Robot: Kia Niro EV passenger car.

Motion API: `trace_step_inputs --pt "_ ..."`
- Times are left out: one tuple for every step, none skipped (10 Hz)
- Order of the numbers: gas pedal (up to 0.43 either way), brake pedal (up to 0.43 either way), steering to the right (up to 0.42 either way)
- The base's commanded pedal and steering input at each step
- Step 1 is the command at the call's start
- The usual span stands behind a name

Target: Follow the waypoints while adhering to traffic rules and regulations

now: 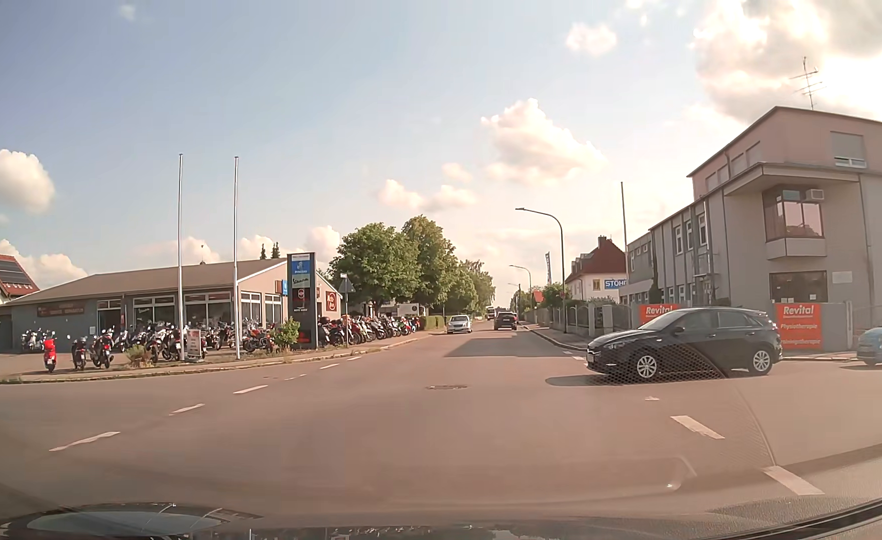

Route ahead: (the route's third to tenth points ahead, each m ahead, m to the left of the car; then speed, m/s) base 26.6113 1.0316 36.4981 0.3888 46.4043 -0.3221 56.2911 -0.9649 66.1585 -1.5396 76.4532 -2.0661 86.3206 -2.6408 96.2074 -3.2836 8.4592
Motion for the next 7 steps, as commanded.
trace_step_inputs --pt "0.008 0.012 0.004" --pt "0.008 0.012 0.004" --pt "0.008 0.012 0.005" --pt "0.008 0.012 0.004" --pt "0.008 0.012 0.005" --pt "0.008 0.018 0.012" --pt "0.02 0.012 0.015"
